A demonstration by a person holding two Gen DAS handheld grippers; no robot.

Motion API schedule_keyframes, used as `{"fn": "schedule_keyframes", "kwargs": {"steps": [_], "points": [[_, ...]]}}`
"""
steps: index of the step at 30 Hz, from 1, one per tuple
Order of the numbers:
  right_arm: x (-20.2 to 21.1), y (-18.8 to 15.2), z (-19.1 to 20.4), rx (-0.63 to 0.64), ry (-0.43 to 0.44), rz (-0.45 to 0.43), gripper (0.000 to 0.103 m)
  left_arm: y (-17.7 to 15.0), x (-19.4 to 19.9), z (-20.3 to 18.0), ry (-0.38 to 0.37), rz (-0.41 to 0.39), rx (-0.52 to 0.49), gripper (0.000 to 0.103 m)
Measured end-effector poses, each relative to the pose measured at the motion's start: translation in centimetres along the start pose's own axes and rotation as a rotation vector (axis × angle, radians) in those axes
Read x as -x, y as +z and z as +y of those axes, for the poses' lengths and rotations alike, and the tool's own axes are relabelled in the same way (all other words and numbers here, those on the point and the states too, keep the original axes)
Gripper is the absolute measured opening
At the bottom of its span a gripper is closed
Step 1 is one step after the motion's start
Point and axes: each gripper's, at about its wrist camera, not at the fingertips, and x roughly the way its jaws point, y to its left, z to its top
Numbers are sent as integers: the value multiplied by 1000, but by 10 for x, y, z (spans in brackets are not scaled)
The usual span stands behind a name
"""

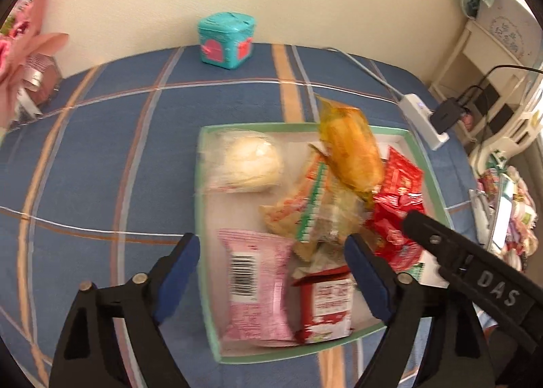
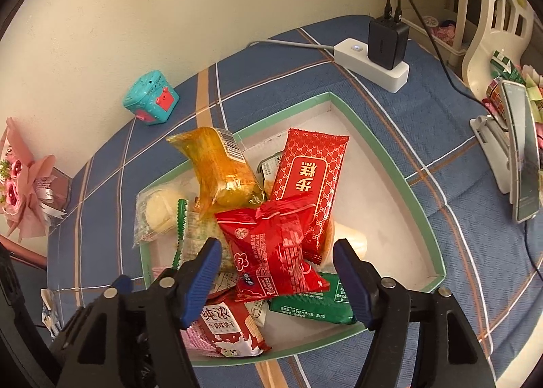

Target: Organize snacks

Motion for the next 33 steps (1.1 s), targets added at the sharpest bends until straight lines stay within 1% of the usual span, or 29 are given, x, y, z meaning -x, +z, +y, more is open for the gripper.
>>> {"fn": "schedule_keyframes", "kwargs": {"steps": [2,3,5,7,11,12,14,17,19,21,24,27,30,33], "points": [[3,-1,1,9,-20,-5,80,0,2,7,40,-7,3,91],[4,-2,1,12,-27,-7,81,0,4,11,64,-14,6,93],[7,-5,3,23,-31,-13,82,-1,7,21,116,-29,17,94],[8,-9,5,32,-33,-15,86,-1,8,30,162,-19,25,94],[9,-17,10,48,-27,-19,101,-3,12,45,170,-18,37,94],[10,-19,12,52,-28,-25,102,-3,14,50,166,-21,43,94],[12,-23,15,69,-35,-39,103,-4,17,55,180,-26,42,94],[14,-28,19,95,-51,-50,103,-9,25,59,228,-37,46,94],[15,-33,22,111,-61,-52,103,-13,30,63,262,-47,59,94],[17,-37,25,124,-72,-57,103,-17,36,67,277,-55,81,94],[21,-44,28,147,-79,-61,103,-23,43,73,277,-46,98,94],[26,-53,32,171,-85,-72,103,-32,50,75,273,-39,93,94],[31,-60,34,181,-89,-87,103,-40,55,73,244,-42,64,94],[35,-68,35,190,-89,-94,103,-46,59,71,242,-44,44,94]]}}
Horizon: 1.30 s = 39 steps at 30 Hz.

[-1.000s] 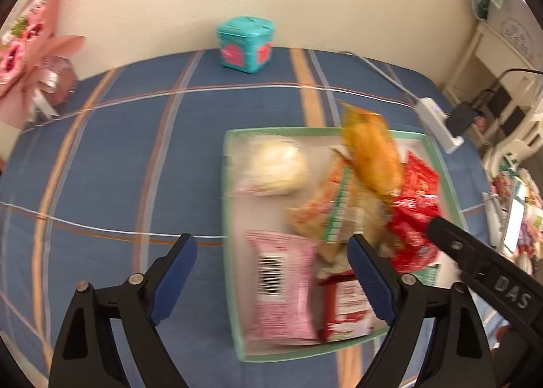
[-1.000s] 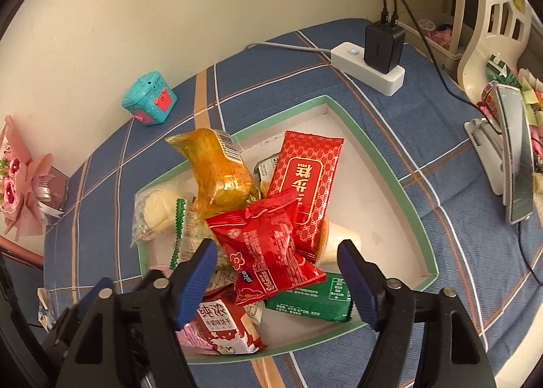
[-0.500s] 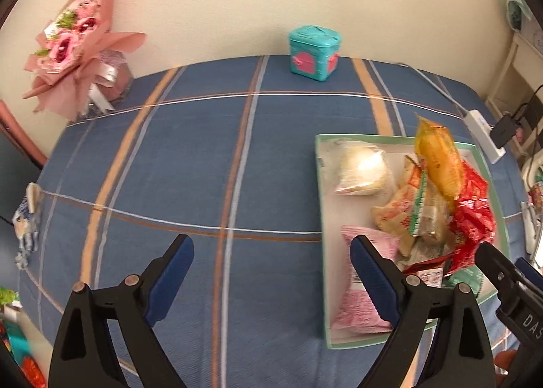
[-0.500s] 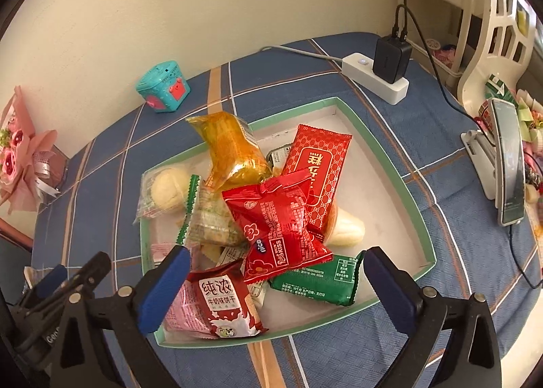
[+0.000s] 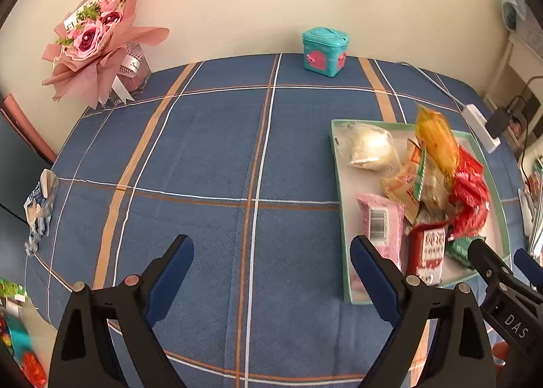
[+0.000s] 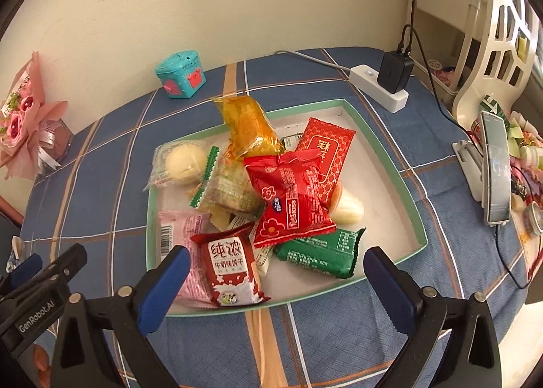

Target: Organize snacks

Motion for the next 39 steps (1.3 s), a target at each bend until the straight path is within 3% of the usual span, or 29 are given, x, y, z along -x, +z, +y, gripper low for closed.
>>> {"fn": "schedule_keyframes", "kwargs": {"steps": [16,39], "points": [[16,-20,7,30,3,-33,103,-31,8,14,-27,37,-4,94],[15,-19,12,58,3,-30,103,-25,14,21,-35,13,15,94]]}}
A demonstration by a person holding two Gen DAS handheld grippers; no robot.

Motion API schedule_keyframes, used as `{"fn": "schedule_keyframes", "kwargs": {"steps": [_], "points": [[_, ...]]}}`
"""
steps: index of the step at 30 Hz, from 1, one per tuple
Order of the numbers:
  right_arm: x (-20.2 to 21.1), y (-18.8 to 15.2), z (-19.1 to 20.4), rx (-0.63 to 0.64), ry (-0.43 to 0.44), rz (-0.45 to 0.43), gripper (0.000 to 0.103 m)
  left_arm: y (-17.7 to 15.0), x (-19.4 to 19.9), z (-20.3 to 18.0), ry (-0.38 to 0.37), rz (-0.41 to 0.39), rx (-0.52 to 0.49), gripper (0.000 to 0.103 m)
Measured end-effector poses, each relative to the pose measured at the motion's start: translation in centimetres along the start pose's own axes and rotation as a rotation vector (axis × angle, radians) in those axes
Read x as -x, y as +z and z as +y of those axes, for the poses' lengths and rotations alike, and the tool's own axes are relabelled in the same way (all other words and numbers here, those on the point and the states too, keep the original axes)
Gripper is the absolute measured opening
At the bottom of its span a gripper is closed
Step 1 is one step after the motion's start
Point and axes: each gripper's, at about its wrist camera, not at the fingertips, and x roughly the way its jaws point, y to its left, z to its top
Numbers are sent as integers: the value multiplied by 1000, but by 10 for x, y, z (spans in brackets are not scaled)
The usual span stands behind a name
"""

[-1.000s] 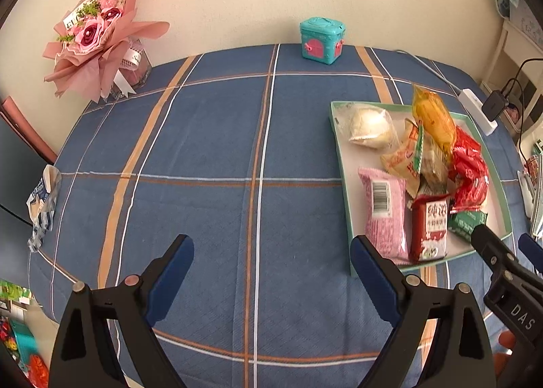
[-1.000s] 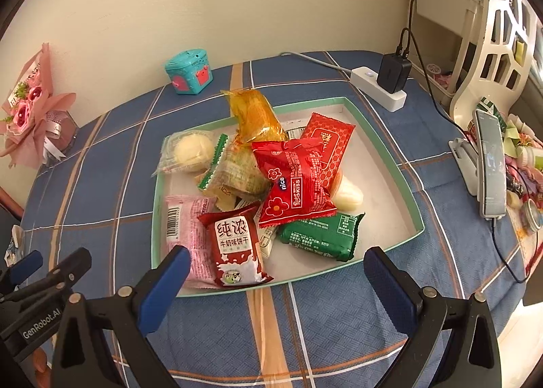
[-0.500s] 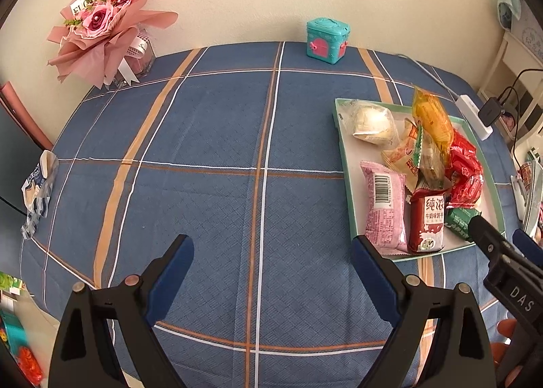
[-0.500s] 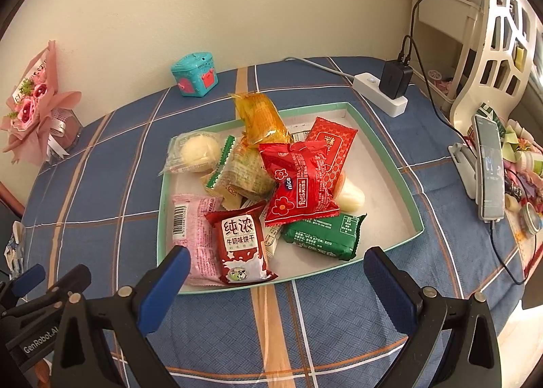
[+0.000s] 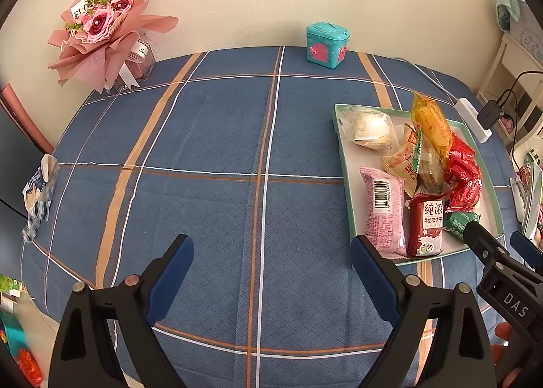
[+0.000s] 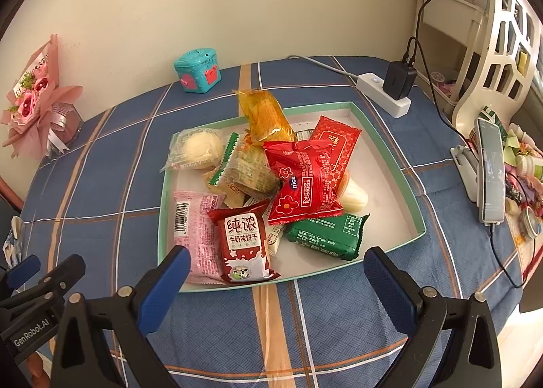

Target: Organize snacks

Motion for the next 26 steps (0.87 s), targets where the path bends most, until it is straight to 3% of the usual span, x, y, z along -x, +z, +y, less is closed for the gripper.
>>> {"fn": "schedule_keyframes", "kwargs": {"steps": [26], "points": [[1,0,0,-6,2,4,103,1,6,1,13,-43,8,94]]}}
